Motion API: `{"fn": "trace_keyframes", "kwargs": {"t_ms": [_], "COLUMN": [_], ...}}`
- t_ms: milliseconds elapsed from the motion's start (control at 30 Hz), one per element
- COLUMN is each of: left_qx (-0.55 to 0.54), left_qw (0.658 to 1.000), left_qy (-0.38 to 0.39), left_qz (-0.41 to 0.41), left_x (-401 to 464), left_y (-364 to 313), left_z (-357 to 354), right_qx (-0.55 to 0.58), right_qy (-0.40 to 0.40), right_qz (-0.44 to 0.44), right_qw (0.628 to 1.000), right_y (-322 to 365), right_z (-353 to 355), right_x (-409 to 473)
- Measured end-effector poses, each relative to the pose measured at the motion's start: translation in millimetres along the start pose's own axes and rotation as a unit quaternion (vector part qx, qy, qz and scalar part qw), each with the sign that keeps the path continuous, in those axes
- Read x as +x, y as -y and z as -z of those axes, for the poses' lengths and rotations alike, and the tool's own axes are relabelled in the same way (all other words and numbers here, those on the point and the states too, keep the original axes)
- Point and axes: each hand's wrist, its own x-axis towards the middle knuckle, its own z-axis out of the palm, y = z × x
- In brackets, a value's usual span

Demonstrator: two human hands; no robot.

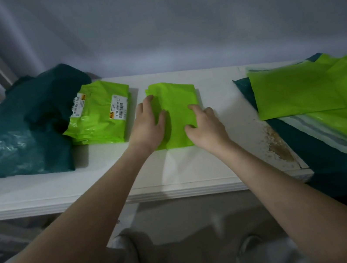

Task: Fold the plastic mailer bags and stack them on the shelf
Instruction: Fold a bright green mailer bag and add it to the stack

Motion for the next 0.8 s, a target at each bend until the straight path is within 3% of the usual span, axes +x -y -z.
{"fn": "trace_keyframes", "kwargs": {"t_ms": [200,333,800], "left_qx": [0.027,0.051,0.186], "left_qw": [0.998,0.998,0.982], "left_qy": [-0.022,-0.029,-0.038], "left_qz": [-0.045,-0.030,-0.014], "left_x": [8,19,38], "left_y": [2,8,81], "left_z": [14,32,117], "right_qx": [0.010,0.025,0.019], "right_qy": [-0.048,-0.065,-0.023], "right_qz": [0.024,0.052,0.120], "right_qw": [0.999,0.996,0.992], "right_y": [18,39,135], "right_z": [-5,-7,-49], "right_x": [5,11,27]}}
